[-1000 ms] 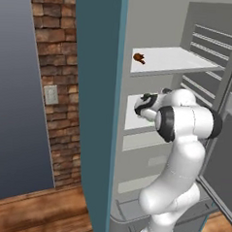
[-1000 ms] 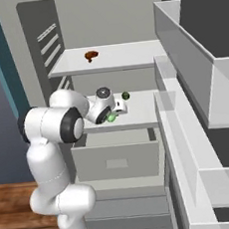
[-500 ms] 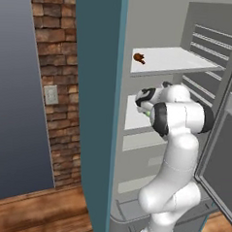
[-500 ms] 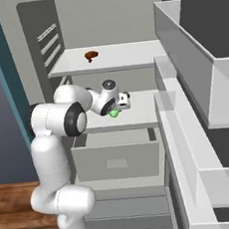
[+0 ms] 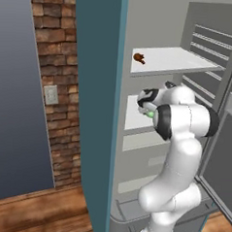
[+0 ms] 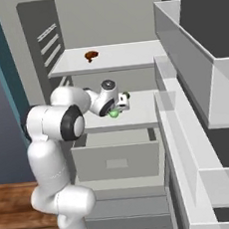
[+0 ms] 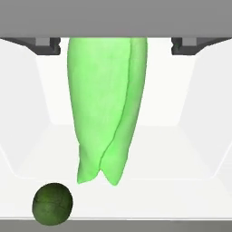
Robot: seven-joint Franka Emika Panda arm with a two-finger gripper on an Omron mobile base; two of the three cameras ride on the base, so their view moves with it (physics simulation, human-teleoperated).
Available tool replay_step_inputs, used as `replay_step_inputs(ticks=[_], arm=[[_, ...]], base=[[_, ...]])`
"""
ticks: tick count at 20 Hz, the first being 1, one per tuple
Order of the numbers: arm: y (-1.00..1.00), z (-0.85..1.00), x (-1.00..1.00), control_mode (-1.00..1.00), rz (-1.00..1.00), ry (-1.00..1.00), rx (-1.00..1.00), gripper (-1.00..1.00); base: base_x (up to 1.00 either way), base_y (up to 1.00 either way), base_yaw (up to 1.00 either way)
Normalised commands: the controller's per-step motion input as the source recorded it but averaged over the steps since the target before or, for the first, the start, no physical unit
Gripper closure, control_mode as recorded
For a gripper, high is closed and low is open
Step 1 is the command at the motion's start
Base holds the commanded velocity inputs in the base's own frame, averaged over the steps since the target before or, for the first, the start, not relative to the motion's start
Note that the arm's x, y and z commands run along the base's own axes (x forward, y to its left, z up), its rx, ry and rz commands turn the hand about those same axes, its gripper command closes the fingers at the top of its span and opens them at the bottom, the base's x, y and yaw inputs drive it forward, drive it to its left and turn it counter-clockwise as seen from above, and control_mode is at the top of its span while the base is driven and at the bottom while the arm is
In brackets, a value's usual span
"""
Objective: Transport the steak and corn to the fridge. Place the steak on the rack containing meat and place the corn on the rack containing the vegetable, ensuring meats and vegetables are on different racks.
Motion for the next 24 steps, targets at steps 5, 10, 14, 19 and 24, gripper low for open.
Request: replay_step_inputs(ticks=[5,10,14,19,24], arm=[[0.02,0.38,-0.89,-1.0,0.0,-0.02,0.0,-1.0],[0.22,0.75,-0.84,-1.0,0.0,0.0,0.0,-1.0],[0.18,0.72,-0.94,-1.0,0.0,0.03,-0.06,-1.0],[0.0,0.51,-1.0,-1.0,0.0,0.01,-0.02,-1.0],[0.01,0.74,-1.0,-1.0,0.0,0.01,0.0,-1.0]], base=[[0.0,0.0,0.0],[0.0,0.0,0.0],[0.0,0.0,0.0],[0.0,0.0,0.0],[0.0,0.0,0.0]])
